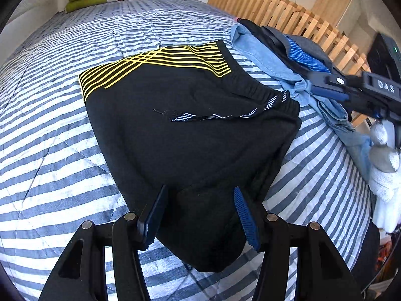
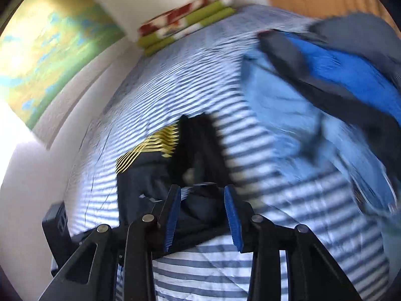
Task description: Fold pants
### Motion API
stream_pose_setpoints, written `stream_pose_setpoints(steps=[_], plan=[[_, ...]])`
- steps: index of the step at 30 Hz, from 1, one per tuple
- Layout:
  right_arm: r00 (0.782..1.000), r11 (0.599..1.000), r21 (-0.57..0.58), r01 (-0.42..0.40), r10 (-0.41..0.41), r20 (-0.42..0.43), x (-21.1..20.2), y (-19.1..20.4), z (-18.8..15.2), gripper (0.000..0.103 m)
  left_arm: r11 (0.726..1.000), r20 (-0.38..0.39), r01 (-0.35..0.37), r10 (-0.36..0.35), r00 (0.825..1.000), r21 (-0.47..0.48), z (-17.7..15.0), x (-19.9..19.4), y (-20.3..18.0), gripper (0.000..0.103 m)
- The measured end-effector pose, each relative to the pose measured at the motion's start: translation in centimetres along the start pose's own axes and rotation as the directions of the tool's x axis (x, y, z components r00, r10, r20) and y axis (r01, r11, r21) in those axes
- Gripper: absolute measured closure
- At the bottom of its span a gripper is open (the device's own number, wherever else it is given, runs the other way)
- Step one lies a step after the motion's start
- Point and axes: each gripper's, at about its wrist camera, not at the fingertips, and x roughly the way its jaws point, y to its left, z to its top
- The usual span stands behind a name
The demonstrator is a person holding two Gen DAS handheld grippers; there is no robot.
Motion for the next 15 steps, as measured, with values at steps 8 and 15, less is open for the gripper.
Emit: stream_pose_setpoints(steps=[8,15], plan=[[0.971,0.99,-0.132,0.054,-0.083,-0.224,8.8,2.5,2.6,0.1,0.999,-0.017,-0.018,0.018,1.0,0.034,-0.6,-0.2,0.0,0.044],[0.98,0.985,0.063,0.164,-0.155,-0.124,5.1,-5.1,5.0,0.089,0.996,-0.029,-0.025,0.028,0.999,0.083,-1.0,-0.1,-0.5,0.044]])
